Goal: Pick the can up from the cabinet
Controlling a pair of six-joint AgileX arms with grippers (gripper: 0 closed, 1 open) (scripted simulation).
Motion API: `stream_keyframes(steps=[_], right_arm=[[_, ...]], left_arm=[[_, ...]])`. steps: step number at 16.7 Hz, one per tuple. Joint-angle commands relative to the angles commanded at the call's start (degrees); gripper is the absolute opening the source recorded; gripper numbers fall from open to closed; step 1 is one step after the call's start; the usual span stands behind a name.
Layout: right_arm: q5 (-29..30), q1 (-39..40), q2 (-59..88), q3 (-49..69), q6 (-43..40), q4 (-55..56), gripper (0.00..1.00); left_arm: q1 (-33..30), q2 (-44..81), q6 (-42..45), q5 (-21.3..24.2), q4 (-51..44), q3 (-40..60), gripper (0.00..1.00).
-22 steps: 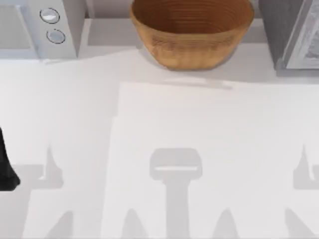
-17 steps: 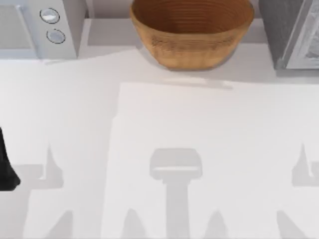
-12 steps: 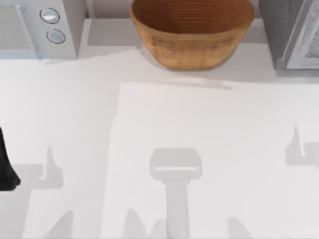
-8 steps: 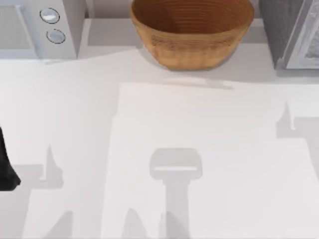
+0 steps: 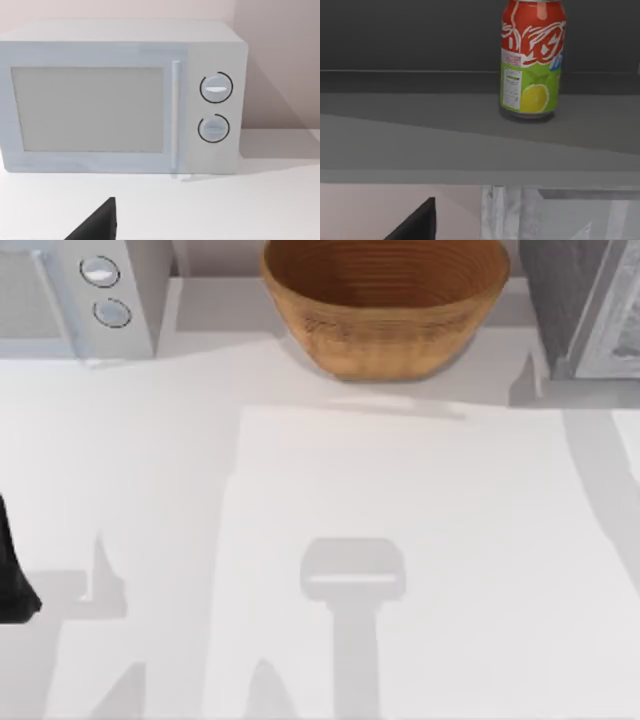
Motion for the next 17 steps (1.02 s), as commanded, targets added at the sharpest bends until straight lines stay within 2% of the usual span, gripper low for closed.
stream_keyframes(steps=[3, 6, 13, 17], right_arm=[[1.1, 1.1, 7.8, 10.7, 0.2, -2.4, 1.0], [1.7, 1.8, 12.0, 16.6, 0.3, -3.7, 1.0], [1.6, 1.6, 12.6, 17.1, 0.3, -3.7, 1.0], [-0.8, -1.0, 15.7, 14.4, 0.3, 1.9, 1.0]], left_arm=[[0.0, 0.0, 0.0, 0.0, 0.0, 0.0, 1.0], [0.0, 0.0, 0.0, 0.0, 0.0, 0.0, 1.0], [0.0, 0.0, 0.0, 0.0, 0.0, 0.0, 1.0], [0.0, 0.0, 0.0, 0.0, 0.0, 0.0, 1.0]])
